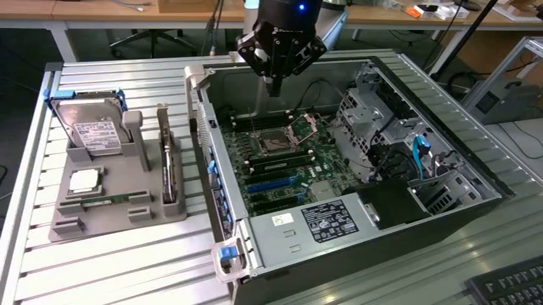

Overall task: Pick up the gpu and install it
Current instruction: 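Reach for the gpu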

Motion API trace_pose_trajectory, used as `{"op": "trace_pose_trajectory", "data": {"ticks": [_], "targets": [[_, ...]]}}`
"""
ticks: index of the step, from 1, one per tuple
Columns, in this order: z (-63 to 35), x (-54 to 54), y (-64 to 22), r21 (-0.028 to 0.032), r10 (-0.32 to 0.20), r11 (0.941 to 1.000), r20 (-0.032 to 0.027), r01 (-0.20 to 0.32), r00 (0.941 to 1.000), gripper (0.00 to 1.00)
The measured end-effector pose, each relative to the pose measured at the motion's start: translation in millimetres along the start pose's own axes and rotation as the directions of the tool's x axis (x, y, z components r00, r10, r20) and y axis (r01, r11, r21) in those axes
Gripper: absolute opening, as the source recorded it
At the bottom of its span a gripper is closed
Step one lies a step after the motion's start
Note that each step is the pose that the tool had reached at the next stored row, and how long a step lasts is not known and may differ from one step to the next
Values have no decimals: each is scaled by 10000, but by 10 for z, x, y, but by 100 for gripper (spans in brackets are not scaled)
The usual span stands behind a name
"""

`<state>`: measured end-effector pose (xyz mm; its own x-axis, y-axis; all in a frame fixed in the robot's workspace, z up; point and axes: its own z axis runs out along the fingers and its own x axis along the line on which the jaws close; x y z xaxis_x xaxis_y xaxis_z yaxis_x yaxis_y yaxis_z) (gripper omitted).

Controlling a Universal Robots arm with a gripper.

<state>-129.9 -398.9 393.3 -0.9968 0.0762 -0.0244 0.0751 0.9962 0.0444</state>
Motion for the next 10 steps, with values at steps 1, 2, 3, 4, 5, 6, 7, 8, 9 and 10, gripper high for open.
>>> {"op": "trace_pose_trajectory", "data": {"ticks": [1,2,3,4,5,6,7,8,9,10], "targets": [[0,5,-1,0,0,10000,0,0,10000,11],[0,7,-1,0,0,10000,0,0,10000,11],[0,11,-1,0,0,10000,0,0,10000,11],[0,14,-1,0,0,10000,0,0,10000,11],[0,17,-1,0,1,10000,0,-1,10000,11],[0,20,-1,0,0,10000,1,0,10000,11],[0,22,-2,0,0,10000,0,0,10000,11],[-1,24,-2,0,0,10000,0,0,10000,11],[-1,26,-2,0,1,10000,0,-1,10000,11],[-1,28,-2,0,0,10000,0,0,10000,11]]}}
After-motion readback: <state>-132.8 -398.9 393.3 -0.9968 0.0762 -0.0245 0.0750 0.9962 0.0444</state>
